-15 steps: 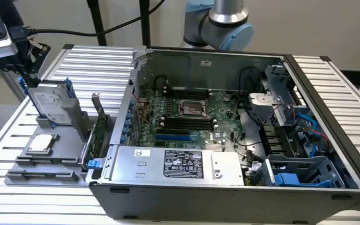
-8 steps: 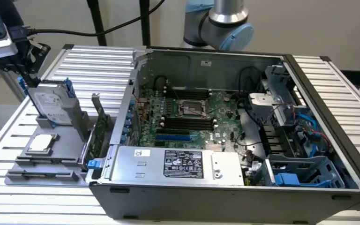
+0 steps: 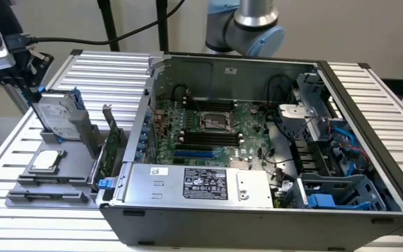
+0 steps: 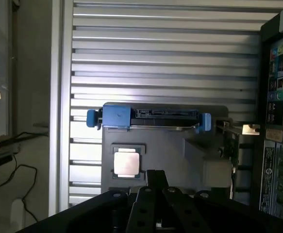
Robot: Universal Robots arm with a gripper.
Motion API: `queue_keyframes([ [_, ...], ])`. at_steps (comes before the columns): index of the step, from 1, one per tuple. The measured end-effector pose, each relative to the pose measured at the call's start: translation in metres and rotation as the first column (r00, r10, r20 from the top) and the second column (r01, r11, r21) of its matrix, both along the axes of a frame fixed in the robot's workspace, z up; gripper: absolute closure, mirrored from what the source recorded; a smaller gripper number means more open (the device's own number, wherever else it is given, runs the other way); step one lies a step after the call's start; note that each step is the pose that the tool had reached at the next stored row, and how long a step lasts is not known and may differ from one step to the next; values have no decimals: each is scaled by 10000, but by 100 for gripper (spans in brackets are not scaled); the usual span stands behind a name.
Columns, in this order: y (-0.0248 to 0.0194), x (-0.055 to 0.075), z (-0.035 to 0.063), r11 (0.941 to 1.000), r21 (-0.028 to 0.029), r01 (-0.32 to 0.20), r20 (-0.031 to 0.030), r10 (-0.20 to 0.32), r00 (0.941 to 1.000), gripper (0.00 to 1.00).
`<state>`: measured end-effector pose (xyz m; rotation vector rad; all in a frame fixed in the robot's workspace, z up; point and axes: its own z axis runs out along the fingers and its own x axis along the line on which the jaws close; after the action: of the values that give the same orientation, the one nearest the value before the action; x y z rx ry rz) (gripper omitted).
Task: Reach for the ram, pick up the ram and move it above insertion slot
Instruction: 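Reach for the ram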
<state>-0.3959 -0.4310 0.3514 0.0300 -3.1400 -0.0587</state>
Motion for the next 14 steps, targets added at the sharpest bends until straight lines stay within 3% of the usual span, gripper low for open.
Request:
queue_keyframes([
  [14, -572, 24, -127, 10000, -8, 1, 21, -1, 10000, 89],
])
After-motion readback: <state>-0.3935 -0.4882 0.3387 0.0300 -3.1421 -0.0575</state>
